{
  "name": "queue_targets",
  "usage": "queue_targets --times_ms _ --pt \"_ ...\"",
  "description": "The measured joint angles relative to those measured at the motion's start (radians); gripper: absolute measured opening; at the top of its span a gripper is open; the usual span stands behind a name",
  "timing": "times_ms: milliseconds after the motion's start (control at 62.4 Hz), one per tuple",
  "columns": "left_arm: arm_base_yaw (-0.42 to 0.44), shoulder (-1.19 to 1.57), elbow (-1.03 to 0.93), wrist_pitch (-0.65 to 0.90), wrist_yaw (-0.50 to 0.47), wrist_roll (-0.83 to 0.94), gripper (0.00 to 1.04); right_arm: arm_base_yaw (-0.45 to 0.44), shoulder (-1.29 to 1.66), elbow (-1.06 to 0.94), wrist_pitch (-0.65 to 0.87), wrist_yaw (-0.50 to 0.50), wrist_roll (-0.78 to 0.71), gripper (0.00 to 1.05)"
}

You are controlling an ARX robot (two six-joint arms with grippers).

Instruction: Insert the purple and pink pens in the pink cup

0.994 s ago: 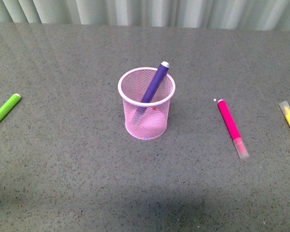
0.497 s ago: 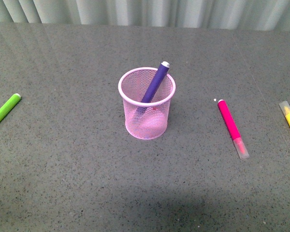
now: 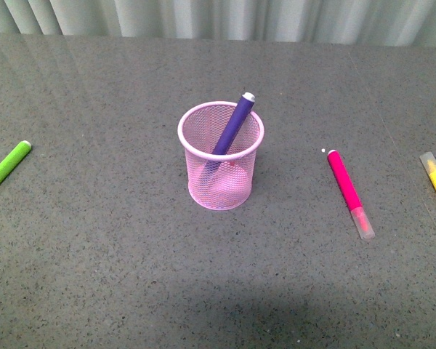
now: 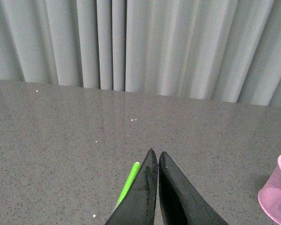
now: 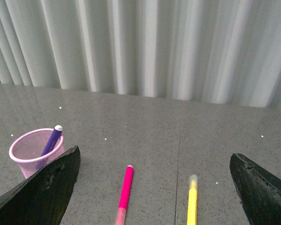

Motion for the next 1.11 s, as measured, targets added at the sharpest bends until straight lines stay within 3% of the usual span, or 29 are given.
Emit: queue_targets --times_ms 160,273,802,1107 --pt "0.000 -0.035 0.000 -0.035 0.000 0.000 0.02 0.000 0.000 0.000 0.000 0.000 0.000 0.97" --pt "0.000 -0.180 0.000 -0.208 0.000 0.000 0.02 0.000 0.000 0.000 0.000 0.000 0.000 0.97" --pt "0.000 -0.198 0.000 -0.215 0.000 0.000 0.02 0.000 0.000 0.000 0.000 0.000 0.000 0.97" --pt "0.000 -0.198 0.000 -0.215 0.000 0.000 0.53 0.000 0.000 0.000 0.000 0.000 0.000 0.97"
